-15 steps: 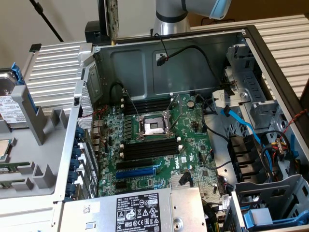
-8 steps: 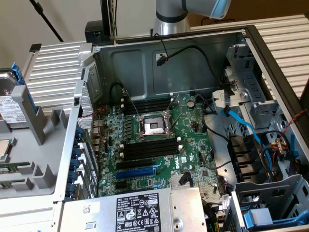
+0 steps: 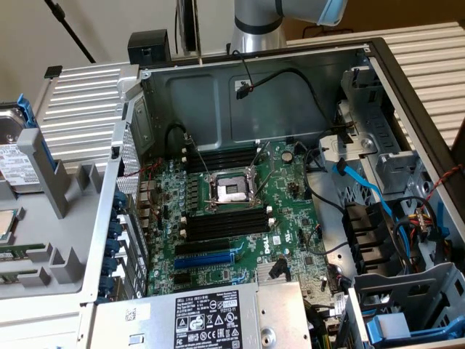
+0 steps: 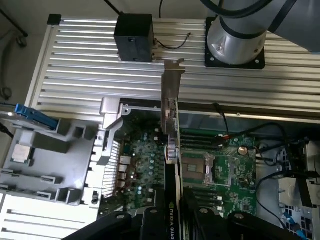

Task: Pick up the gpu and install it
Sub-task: 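Pick up the gpu and move the gpu toward the slot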

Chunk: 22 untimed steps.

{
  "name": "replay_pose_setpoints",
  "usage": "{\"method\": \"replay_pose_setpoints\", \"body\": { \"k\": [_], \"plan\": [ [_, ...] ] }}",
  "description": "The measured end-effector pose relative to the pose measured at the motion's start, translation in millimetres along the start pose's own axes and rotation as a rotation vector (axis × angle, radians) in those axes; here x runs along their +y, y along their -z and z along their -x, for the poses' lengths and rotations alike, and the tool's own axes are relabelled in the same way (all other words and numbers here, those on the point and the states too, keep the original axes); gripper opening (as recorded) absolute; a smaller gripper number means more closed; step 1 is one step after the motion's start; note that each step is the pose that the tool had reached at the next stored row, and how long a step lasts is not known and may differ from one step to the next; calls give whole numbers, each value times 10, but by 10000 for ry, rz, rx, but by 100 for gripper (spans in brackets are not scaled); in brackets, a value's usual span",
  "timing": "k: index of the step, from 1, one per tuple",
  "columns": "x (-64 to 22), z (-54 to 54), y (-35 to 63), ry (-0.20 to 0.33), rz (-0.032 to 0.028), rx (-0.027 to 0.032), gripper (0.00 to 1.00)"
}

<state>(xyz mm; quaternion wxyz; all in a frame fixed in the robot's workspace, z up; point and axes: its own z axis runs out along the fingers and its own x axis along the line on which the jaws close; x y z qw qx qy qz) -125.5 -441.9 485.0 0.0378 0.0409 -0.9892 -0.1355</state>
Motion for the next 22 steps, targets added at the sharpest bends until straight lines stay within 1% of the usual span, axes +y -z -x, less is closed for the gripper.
{"method": "replay_pose_setpoints", "body": {
  "k": [3,5,11,12,14,19,20,22],
  "plan": [
    [-1,13,1,329,-20,108,26],
    [-1,13,1,606,-38,207,26],
    [-1,13,1,1538,-94,546,26],
    [-1,17,1,1666,-101,596,26],
    [-7,94,8,1717,-104,624,26],
    [-22,310,27,1766,-104,654,26],
    [-19,337,26,1811,-106,677,26],
    [3,345,12,1850,-108,699,26]
  ]
}}
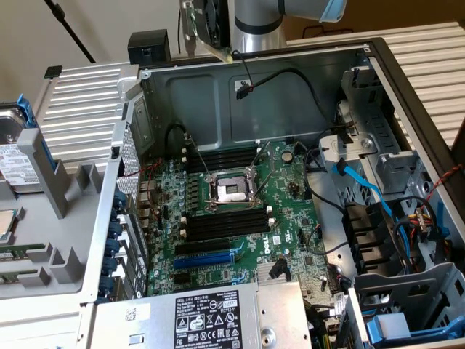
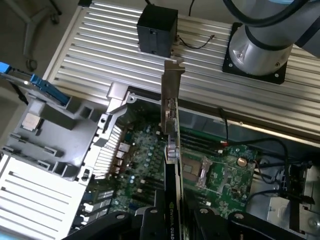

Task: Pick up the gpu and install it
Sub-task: 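Pick up the gpu and move the gpu toward the slot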

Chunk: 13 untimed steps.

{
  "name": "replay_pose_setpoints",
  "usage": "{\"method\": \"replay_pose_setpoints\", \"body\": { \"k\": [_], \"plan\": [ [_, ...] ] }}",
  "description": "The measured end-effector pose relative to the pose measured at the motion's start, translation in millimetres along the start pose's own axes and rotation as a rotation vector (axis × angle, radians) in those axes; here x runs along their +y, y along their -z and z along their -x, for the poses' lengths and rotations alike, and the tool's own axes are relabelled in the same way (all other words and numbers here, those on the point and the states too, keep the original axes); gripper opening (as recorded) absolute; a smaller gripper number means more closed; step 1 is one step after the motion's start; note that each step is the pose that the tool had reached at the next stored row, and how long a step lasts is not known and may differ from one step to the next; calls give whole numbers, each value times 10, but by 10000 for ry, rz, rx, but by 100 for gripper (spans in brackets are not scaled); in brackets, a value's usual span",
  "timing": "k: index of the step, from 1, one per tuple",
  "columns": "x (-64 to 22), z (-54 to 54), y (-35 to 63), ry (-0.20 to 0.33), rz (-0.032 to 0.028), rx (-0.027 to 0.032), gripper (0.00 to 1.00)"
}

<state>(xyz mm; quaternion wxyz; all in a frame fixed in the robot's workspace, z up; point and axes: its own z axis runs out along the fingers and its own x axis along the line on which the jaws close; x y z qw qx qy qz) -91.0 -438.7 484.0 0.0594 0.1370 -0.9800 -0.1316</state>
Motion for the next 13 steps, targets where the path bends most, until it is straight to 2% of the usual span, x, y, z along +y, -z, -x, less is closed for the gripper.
{"method": "replay_pose_setpoints", "body": {
  "k": [5,6,7,10,13],
  "plan": [
    [86,32,-36,73,22,43,26],
    [91,34,-37,116,36,72,26],
    [94,34,-37,170,50,127,26],
    [96,34,-33,439,95,383,26],
    [96,33,-32,830,93,599,26]
  ]
}}
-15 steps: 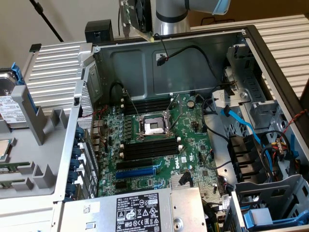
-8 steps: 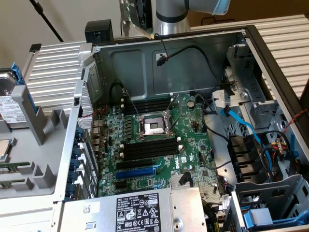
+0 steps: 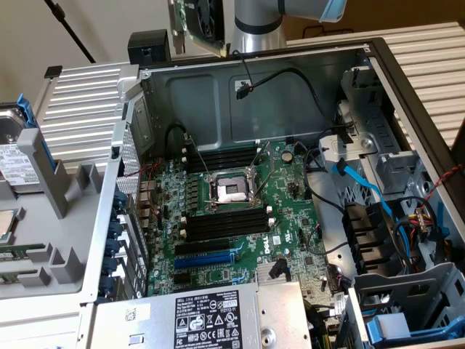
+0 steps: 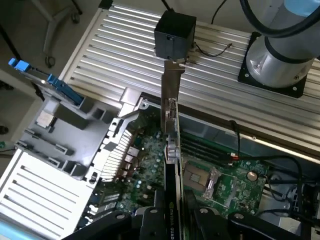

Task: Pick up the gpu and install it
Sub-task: 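Pick up the gpu and move the gpu toward the slot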

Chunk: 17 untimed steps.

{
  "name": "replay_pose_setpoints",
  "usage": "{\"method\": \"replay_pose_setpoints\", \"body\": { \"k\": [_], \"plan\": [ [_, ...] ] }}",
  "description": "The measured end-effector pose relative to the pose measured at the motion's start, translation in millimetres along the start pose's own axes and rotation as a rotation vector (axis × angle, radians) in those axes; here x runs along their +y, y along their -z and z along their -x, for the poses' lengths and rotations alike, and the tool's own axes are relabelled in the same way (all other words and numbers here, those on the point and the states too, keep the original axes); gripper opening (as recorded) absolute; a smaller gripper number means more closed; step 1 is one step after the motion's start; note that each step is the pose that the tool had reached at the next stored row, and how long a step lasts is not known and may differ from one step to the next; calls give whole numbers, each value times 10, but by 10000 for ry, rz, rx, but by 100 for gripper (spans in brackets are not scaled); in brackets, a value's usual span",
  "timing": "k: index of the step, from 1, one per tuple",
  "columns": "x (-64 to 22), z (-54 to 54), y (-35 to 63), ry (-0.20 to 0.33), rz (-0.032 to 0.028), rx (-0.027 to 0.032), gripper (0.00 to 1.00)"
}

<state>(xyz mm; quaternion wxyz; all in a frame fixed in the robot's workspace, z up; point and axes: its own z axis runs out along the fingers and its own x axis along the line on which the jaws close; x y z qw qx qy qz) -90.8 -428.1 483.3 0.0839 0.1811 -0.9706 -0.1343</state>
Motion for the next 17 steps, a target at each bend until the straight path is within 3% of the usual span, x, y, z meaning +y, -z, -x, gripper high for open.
{"method": "replay_pose_setpoints", "body": {
  "k": [3,10,17],
  "plan": [
    [0,1,0,495,-41,187,26],
    [-11,31,7,1451,-131,475,26],
    [-32,90,20,2234,-222,719,26]
  ]
}}
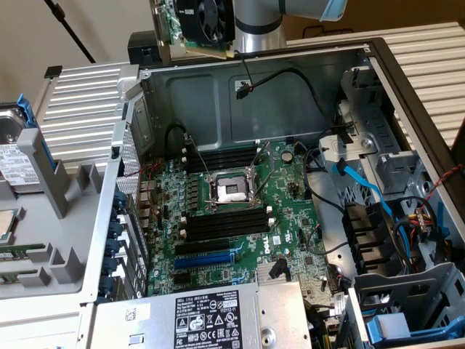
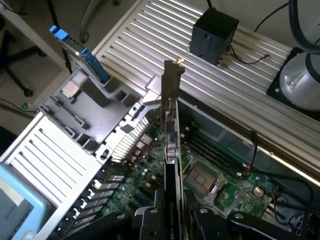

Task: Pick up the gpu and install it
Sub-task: 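Pick up the gpu and move the gpu toward the slot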

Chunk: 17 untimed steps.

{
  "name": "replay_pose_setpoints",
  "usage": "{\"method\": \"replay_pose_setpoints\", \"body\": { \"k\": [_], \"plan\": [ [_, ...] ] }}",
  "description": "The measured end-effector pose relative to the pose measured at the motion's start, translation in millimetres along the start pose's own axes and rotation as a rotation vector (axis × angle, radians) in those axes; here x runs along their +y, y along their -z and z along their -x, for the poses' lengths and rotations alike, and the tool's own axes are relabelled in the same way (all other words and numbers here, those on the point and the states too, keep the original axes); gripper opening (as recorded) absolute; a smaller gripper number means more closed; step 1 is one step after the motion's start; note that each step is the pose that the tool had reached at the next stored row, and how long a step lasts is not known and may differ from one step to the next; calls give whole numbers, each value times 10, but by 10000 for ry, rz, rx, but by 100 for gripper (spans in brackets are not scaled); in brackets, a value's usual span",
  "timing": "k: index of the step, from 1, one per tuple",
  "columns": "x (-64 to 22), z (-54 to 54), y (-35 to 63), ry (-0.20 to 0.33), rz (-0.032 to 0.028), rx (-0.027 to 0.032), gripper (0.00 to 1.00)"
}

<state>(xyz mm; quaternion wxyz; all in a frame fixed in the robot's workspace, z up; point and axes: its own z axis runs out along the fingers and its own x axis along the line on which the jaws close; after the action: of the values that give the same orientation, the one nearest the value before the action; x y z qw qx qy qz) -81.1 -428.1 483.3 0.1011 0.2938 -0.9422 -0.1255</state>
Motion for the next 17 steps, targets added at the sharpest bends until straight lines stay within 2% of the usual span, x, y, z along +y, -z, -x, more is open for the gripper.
{"method": "replay_pose_setpoints", "body": {
  "k": [6,12,17],
  "plan": [
    [-22,33,9,710,-81,231,26],
    [-39,57,14,1526,-182,487,26],
    [-55,82,21,2069,-232,677,26]
  ]
}}
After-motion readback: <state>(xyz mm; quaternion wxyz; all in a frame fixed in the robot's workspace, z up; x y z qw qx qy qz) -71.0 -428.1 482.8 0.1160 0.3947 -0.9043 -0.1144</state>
